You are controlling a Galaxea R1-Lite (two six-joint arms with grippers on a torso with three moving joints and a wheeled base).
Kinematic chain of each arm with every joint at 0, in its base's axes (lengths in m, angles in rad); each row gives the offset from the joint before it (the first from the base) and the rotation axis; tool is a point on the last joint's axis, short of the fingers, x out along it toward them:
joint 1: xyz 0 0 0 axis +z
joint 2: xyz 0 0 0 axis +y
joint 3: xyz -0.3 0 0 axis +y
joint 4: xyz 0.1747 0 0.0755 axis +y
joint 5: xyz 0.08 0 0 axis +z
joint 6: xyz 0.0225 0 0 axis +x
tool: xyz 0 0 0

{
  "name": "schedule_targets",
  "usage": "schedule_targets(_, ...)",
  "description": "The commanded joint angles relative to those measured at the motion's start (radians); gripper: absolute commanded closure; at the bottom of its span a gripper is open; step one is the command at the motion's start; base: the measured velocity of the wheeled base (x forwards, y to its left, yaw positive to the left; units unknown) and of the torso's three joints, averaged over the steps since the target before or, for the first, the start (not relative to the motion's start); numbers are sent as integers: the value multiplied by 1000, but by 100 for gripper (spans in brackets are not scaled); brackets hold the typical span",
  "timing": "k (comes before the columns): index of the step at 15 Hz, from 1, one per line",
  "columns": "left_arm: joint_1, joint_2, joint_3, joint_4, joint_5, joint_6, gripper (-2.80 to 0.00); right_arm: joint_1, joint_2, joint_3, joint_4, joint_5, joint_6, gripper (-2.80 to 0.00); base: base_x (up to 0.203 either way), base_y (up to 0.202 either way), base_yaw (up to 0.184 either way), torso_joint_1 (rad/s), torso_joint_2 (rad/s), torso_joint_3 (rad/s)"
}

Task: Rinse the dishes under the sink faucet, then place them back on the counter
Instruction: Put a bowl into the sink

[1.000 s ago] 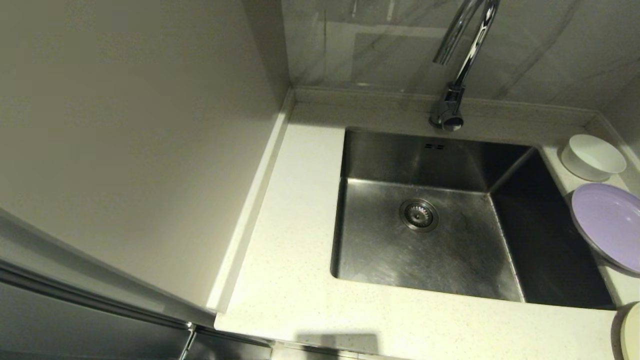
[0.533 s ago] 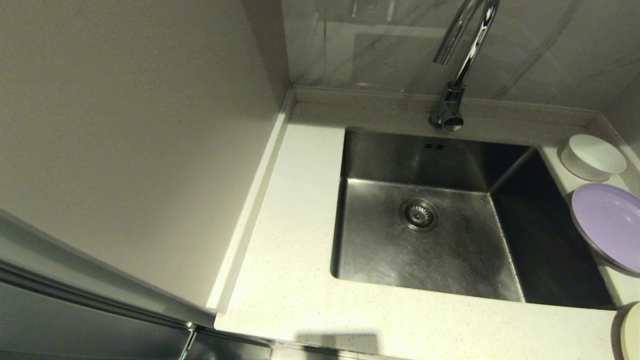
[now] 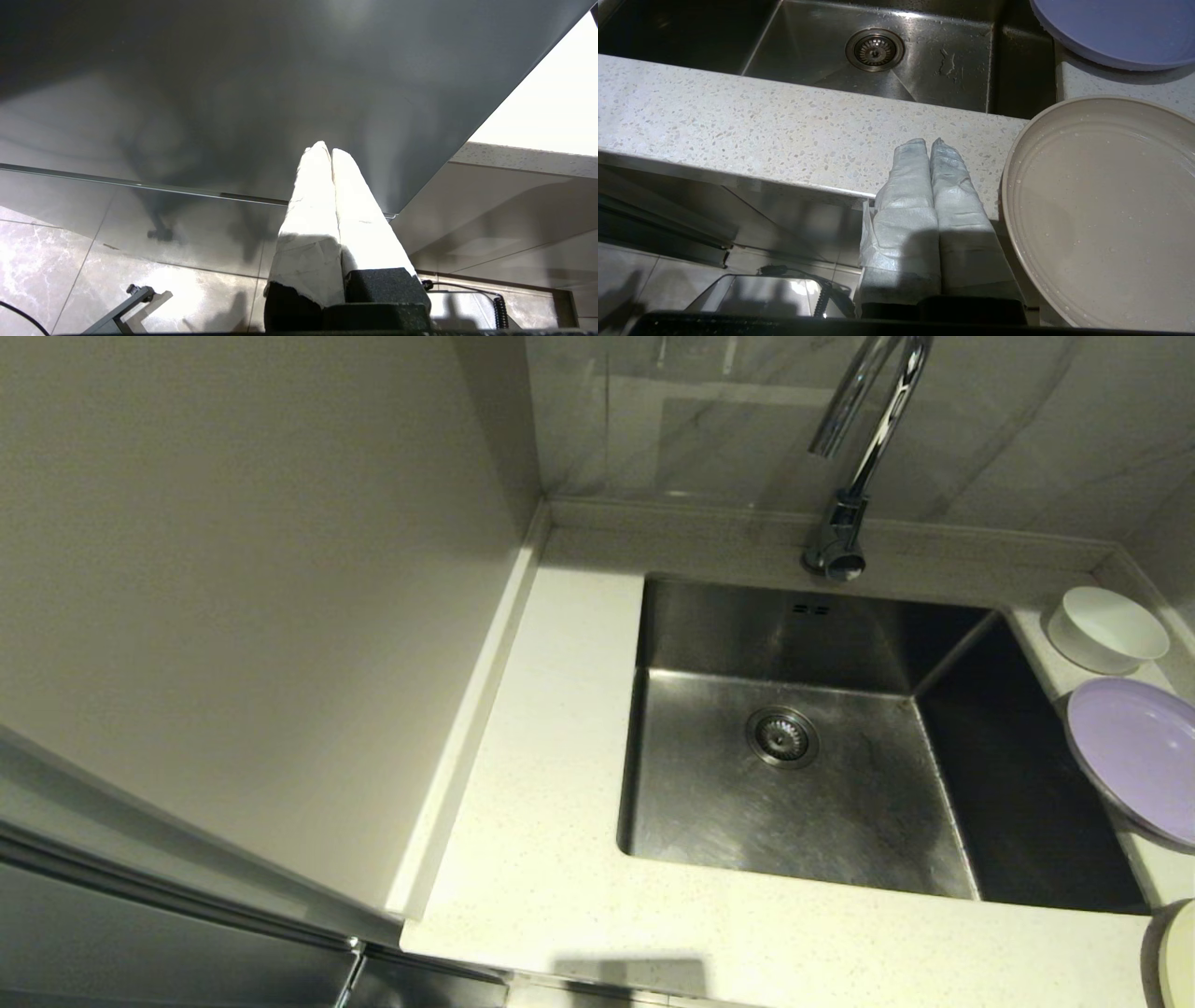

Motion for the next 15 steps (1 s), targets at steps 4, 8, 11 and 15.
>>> schedule_targets(4,0,-2,0,0,1,-1,0,0,0,0,0,-5,-1,0,0,0,0,0,0,0)
schedule_targets(8,0,-2,0,0,1,-1,0,0,0,0,0,-6,5,0,0,0,0,0,0,0)
schedule_targets(11,0,-2,0,0,1,-1,0,0,23,-19,14,-6,2,0,0,0,0,0,0,0)
schedule_targets(15,0,-2,0,0,1,-1,0,0,170,-263,172,-5,-2,0,0,0,0,0,0,0)
